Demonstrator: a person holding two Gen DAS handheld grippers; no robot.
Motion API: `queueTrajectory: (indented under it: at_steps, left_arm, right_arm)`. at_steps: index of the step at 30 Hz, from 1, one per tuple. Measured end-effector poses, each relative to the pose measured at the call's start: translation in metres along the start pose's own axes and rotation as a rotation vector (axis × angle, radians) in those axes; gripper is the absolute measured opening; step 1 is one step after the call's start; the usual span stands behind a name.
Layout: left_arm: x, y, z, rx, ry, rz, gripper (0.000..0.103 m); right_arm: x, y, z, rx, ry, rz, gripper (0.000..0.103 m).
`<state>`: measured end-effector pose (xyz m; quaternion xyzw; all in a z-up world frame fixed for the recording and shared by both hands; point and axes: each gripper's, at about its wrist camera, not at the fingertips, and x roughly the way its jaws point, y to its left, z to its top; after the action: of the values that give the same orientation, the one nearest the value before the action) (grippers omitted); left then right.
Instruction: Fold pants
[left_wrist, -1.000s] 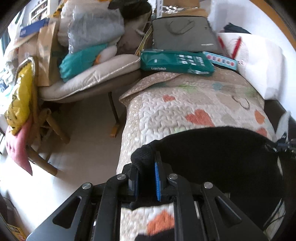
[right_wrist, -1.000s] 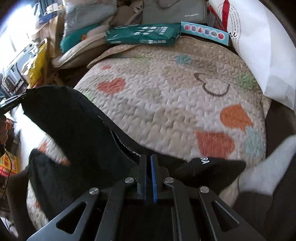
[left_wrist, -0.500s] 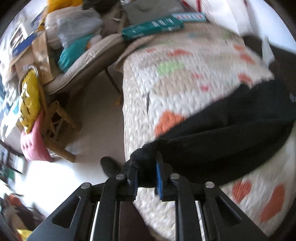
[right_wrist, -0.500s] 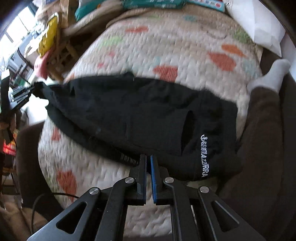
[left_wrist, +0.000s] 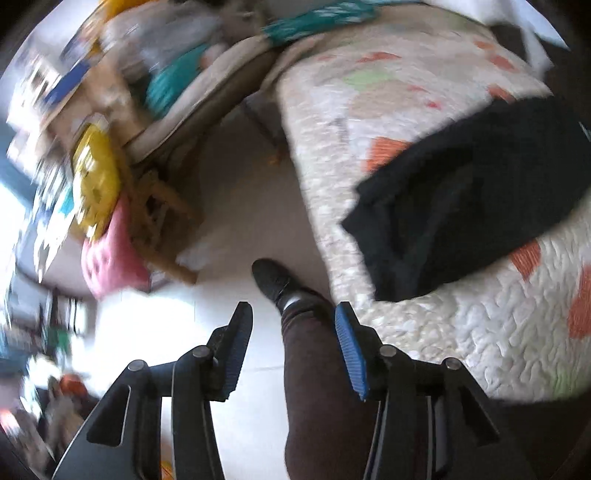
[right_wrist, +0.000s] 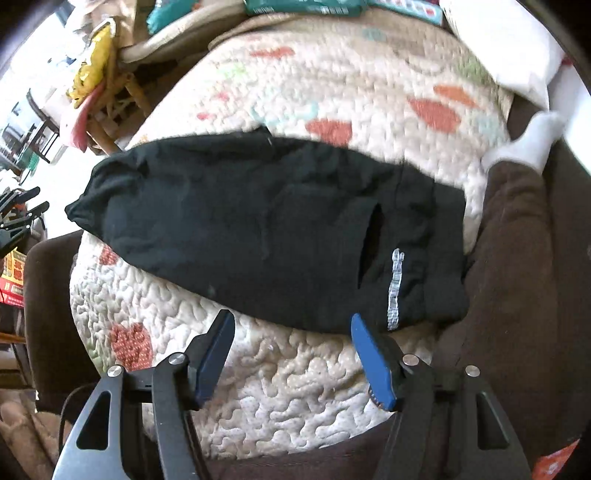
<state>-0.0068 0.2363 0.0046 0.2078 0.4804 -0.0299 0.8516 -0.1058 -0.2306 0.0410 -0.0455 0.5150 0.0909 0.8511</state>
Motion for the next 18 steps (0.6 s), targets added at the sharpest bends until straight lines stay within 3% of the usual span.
queueTrajectory:
  at_steps: [3, 6, 10, 12, 15, 18]
  left_arm:
    - [-0.007, 0.022, 0.008, -0.179, -0.031, -0.057, 0.046]
    - [-0.010, 0.018, 0.025, -0.292, -0.079, -0.139, 0.046]
    - [0.003, -0.028, 0.051, -0.256, -0.081, -0.198, 0.046]
    - [0.016, -0.052, 0.064, -0.224, -0.061, -0.203, 0.046]
    - [0.034, -0.074, 0.075, -0.259, -0.021, -0.261, 0.046]
    - [0.043, -0.077, 0.083, -0.312, 0.004, -0.288, 0.046]
  right_arm:
    - [-0.010, 0.012, 0.015, -0.005, -0.060, -0.006, 0.071]
    - [-0.011, 0.021, 0.036, -0.005, -0.105, -0.004, 0.071]
    - [0.007, 0.041, 0.068, -0.016, -0.152, 0.021, 0.071]
    - [0.024, 0.050, 0.082, -0.030, -0.148, 0.006, 0.071]
    - [0.058, 0.064, 0.104, -0.038, -0.111, 0.013, 0.069]
    - [0.097, 0.077, 0.131, -0.069, -0.075, -0.130, 0.068]
